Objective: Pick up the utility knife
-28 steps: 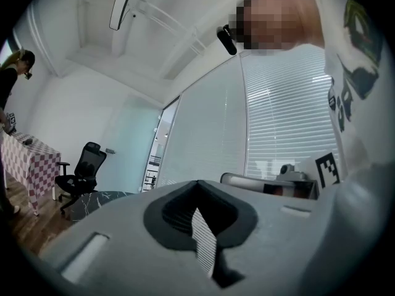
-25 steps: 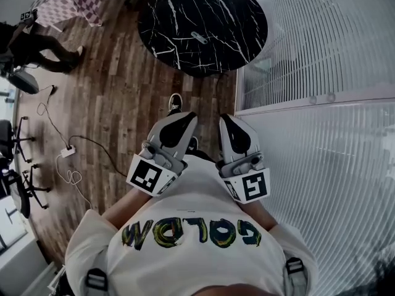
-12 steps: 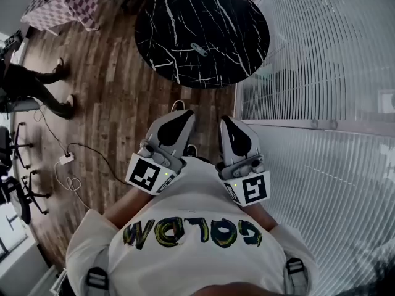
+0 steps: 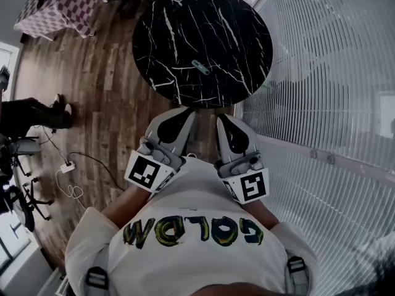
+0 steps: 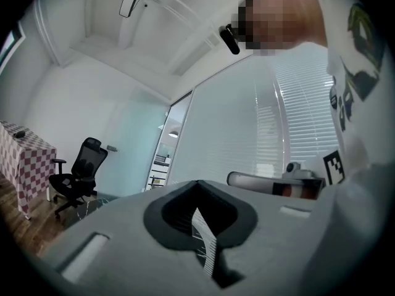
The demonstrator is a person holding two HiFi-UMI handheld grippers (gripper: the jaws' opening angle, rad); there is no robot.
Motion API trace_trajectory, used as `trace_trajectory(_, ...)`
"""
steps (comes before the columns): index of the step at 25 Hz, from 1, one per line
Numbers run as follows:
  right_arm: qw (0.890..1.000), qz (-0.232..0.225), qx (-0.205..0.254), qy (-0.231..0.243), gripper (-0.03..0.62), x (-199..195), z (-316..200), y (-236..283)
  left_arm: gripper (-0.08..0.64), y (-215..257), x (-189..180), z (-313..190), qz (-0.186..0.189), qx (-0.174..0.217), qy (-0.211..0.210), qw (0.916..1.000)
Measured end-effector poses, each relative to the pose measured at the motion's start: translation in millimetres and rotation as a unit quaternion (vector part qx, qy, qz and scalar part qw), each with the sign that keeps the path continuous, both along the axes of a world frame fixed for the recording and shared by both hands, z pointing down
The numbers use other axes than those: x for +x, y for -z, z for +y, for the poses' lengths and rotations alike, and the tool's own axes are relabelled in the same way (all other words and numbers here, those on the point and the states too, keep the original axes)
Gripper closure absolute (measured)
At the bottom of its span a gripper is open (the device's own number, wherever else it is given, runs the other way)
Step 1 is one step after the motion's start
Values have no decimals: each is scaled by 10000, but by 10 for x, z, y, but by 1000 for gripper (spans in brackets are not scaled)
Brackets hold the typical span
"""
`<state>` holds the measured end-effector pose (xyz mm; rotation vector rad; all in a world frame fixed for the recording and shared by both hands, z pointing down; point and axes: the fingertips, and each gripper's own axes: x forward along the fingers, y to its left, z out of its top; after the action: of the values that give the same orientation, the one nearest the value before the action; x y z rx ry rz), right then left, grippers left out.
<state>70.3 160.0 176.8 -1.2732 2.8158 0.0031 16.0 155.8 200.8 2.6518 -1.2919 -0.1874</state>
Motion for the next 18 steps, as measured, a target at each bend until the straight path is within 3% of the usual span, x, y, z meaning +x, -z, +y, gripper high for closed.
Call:
trace_trajectory(10,9998,141,-93,58,591,-373,-923,56,557,129,-331,-861,9,57,-37,10000)
trace_trajectory(18,9996,217,-170,-10,591,-586,-1340,24,557,98,-512,-1268,38,1,-175,9998)
